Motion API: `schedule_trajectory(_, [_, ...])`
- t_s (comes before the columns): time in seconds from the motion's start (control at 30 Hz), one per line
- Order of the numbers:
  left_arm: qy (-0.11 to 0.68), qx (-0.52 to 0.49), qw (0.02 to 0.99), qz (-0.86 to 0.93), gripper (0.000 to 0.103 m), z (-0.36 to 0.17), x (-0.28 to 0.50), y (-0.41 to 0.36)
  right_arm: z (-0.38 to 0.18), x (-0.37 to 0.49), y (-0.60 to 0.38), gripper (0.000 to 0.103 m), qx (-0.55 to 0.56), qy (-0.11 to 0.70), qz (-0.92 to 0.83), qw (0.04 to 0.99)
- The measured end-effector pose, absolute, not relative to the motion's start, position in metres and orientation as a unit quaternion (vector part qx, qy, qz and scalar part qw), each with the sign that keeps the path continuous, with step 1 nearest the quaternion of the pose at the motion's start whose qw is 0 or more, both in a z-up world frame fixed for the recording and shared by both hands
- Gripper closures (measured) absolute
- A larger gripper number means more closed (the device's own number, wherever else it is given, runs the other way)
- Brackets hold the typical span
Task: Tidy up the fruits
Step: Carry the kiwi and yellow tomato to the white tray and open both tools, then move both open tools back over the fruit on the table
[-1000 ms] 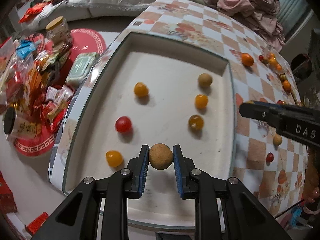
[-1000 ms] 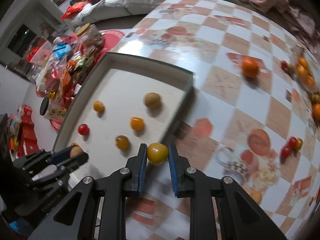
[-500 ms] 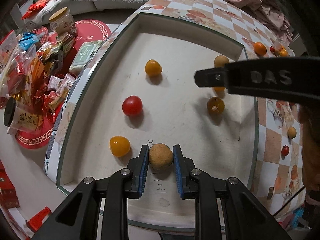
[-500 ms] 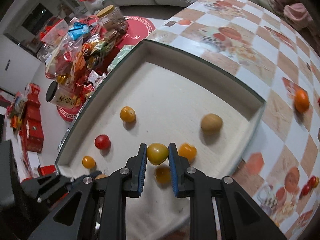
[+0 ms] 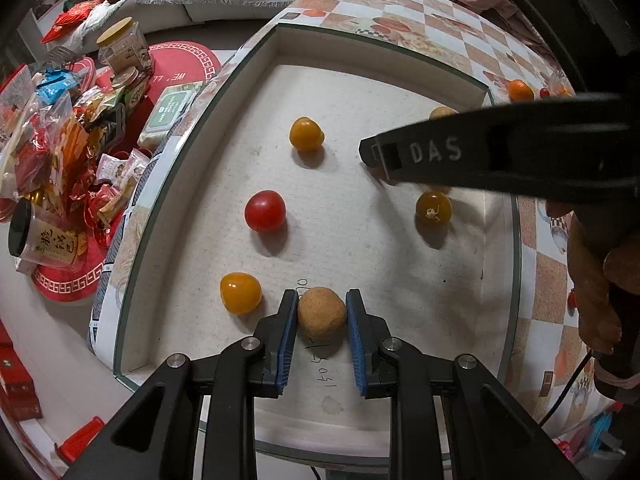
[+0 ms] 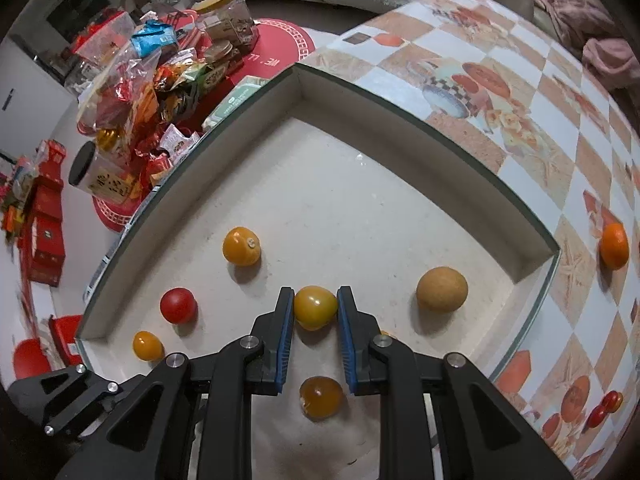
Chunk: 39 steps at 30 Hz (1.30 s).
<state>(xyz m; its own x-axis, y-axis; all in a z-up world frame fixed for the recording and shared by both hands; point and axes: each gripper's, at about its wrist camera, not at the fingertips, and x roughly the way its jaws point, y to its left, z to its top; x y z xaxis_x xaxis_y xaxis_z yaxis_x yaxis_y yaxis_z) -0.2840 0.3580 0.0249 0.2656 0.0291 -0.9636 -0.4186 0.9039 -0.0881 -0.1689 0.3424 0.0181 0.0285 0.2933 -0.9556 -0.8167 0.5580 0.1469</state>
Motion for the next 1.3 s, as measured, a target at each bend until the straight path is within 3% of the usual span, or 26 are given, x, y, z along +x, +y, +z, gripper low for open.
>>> schedule_trajectory(0.23, [0.590,-0.144,0.781,0.147,0.077,0.025,-0.283,0.353,0.019,-0.171,0.345,0.078,-0.249,0.553,0.415,0.678])
schedule_trajectory(0.3, [0.591,-0.130,0.783,0.145,0.076,0.025,-0.282,0.350,0.019,-0.170,0.346,0.068,-0.244,0.556,0.423,0.673])
schedule_trajectory(0.33, [0.591,-0.127,0.783,0.143,0.067,0.026,-0.282,0.348,0.020,-0.170,0.347,0.058,-0.244,0.555,0.422,0.674])
schedule_trajectory(0.37, [0.592,-0.126,0.784,0.141,0.054,0.026,-0.283,0.347,0.021,-0.170,0.346,0.054,-0.242,0.554,0.421,0.677])
schedule_trajectory(0.4, [0.588,-0.124,0.786,0.148,0.031,0.028,-0.284,0.347,0.023,-0.168,0.345,0.051,-0.236,0.554,0.422,0.678])
schedule_trajectory(0.43, [0.581,-0.123,0.790,0.153,0.026,0.030,-0.285,0.347,0.024,-0.167,0.344,0.051,-0.230,0.555,0.423,0.679])
schedule_trajectory(0.53, [0.581,-0.115,0.791,0.151,0.026,0.032,-0.284,0.348,0.032,-0.163,0.339,0.049,-0.209,0.557,0.424,0.683])
schedule_trajectory(0.73, [0.595,-0.102,0.783,0.147,0.026,0.032,-0.279,0.349,0.056,-0.152,0.320,0.023,-0.150,0.558,0.418,0.701])
schedule_trajectory(1.3, [0.573,-0.021,0.817,0.052,0.026,0.071,-0.226,0.269,0.064,-0.110,0.148,0.023,-0.052,0.596,0.252,0.761])
